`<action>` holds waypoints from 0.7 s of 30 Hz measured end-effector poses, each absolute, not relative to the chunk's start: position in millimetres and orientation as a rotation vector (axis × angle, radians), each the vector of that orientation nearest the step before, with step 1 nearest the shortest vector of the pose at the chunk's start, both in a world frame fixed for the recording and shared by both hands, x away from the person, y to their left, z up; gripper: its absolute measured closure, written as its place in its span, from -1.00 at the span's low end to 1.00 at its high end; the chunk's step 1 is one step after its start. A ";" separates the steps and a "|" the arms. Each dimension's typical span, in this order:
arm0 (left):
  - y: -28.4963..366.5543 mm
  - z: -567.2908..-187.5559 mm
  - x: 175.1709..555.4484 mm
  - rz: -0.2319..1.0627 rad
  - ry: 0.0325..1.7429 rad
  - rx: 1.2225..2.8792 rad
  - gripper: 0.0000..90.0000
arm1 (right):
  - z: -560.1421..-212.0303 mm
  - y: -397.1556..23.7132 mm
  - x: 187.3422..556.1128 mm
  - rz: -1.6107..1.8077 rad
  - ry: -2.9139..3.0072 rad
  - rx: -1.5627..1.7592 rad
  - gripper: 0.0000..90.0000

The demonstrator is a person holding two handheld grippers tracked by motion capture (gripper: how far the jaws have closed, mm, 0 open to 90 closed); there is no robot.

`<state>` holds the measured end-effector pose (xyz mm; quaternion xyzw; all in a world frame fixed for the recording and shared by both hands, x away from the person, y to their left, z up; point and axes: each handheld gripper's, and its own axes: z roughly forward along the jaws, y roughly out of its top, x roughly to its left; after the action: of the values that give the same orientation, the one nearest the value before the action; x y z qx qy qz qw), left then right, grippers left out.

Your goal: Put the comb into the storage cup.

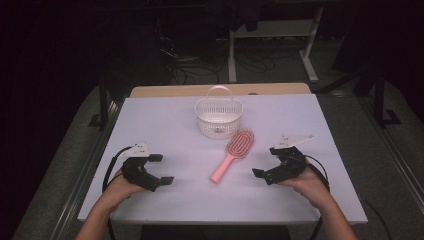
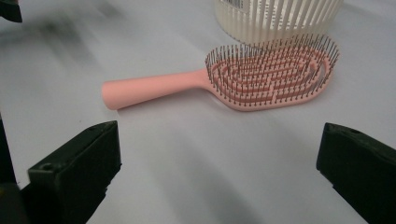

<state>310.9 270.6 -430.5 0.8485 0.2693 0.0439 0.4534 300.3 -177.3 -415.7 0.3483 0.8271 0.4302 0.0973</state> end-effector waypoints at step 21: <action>270.0 -431.3 309.5 0.099 0.657 2.092 -1.00 | -412.4 -164.4 310.7 1.274 2.496 1.022 -1.00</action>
<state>309.5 270.0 -431.3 0.8484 0.2666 0.0402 0.4556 310.7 -164.4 -412.4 0.3417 0.8341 0.4258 0.0792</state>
